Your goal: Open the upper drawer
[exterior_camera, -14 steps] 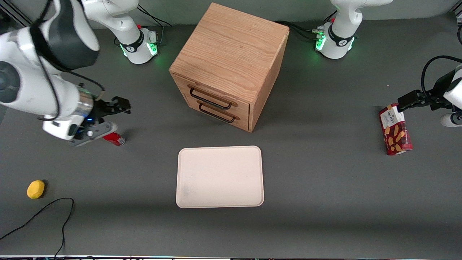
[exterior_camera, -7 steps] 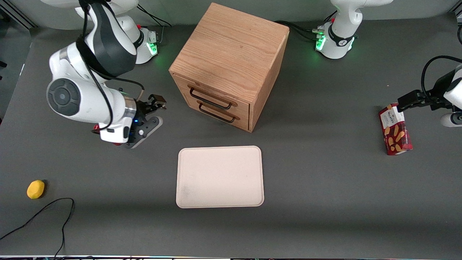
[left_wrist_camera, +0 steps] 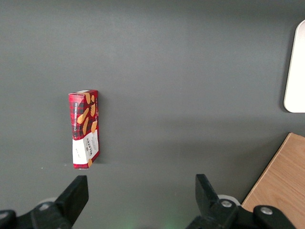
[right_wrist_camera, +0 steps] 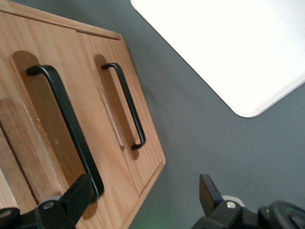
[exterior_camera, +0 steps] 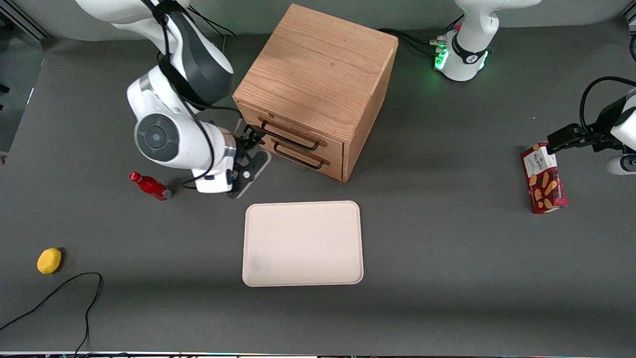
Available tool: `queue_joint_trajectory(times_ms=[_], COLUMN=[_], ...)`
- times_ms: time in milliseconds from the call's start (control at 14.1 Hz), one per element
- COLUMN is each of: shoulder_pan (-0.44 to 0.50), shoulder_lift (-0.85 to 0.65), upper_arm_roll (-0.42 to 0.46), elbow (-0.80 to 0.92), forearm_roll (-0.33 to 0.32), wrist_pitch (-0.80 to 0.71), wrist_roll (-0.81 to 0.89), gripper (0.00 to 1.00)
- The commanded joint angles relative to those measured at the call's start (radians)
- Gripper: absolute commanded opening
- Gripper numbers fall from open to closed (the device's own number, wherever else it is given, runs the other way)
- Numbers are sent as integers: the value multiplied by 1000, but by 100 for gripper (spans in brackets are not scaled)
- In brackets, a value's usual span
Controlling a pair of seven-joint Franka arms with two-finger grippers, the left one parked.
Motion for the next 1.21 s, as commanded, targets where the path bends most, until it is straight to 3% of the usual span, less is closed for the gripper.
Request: queue_joint_trajectory(times_ms=[0,427,1138], shoulder_pan=[20,84,80], shoulder_lift=[49,58,67], upper_arm_roll=[12,9,1], elbow=[62,39,34], forearm_roll=[24,7,2], wrist_pitch=[-13,-13,30], wrist_roll=[-8,-15,-100], gripper=[100,100,100])
